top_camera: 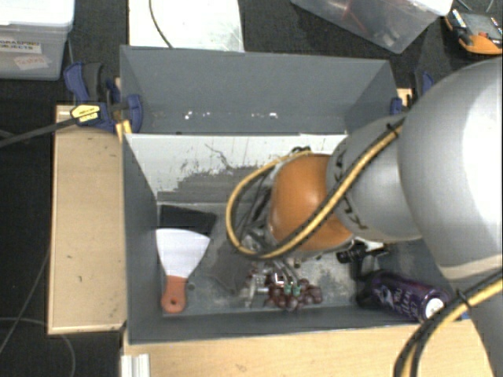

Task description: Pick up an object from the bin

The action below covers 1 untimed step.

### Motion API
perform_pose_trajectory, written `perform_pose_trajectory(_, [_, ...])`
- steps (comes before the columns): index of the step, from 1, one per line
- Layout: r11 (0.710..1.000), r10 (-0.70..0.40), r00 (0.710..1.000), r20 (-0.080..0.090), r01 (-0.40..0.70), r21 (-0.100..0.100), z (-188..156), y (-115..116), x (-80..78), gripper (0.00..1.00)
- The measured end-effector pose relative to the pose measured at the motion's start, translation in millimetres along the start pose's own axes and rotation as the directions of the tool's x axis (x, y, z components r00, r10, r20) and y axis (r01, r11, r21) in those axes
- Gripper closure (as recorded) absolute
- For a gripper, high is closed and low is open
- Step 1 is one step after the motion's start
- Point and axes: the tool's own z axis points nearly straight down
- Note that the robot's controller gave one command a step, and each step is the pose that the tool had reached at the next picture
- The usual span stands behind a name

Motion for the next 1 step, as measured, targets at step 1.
perform_pose_trajectory(1, [0.997, 0.071, 0.997, 0.013, -0.071, -0.007, -0.4, 30.5, 0.7, 1.0])
